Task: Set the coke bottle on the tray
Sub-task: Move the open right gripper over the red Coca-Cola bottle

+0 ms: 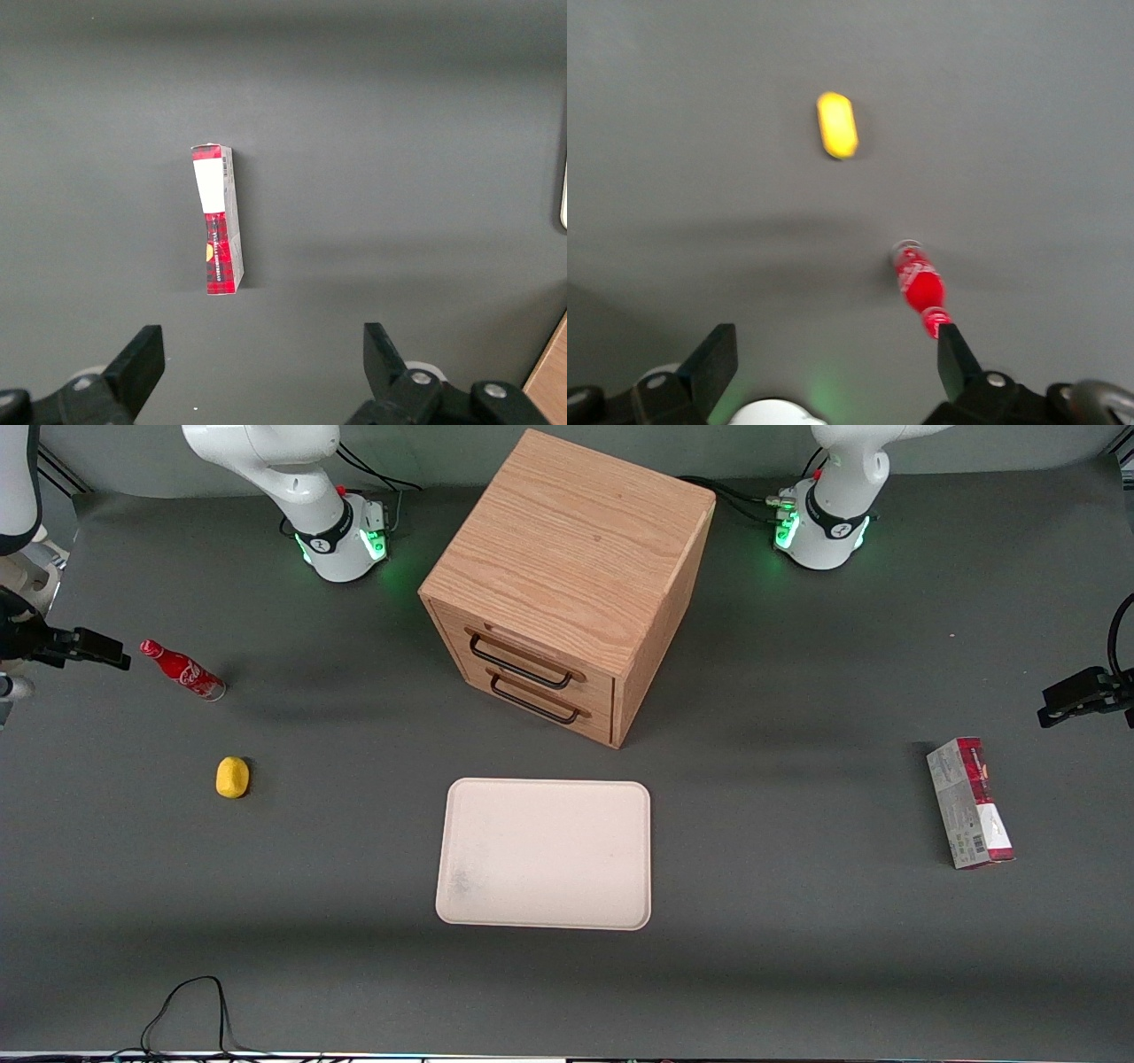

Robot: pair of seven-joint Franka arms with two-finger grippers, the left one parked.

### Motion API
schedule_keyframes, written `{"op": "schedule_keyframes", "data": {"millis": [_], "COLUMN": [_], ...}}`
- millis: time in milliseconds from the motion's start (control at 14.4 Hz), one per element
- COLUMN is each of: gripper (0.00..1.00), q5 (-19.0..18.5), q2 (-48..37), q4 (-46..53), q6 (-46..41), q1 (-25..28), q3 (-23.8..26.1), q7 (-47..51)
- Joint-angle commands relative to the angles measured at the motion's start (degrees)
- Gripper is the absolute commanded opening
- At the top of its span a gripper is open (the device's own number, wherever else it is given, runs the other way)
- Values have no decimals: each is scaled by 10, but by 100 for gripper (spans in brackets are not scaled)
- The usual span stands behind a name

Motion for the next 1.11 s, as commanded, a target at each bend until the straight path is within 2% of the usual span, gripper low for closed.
{"op": "schedule_keyframes", "data": {"millis": [0, 277, 416, 485, 1040], "gripper": [100, 100, 100, 100, 100], "q5": [-37, -45, -87, -92, -91], "q2": [-81, -81, -81, -76, -35], "q4": [-138, -227, -267, -282, -310], "q6": [92, 200, 251, 274, 349], "q1": [3, 3, 3, 3, 4], "q3": [-54, -131, -165, -181, -226], "q7": [-56, -121, -132, -142, -182]}}
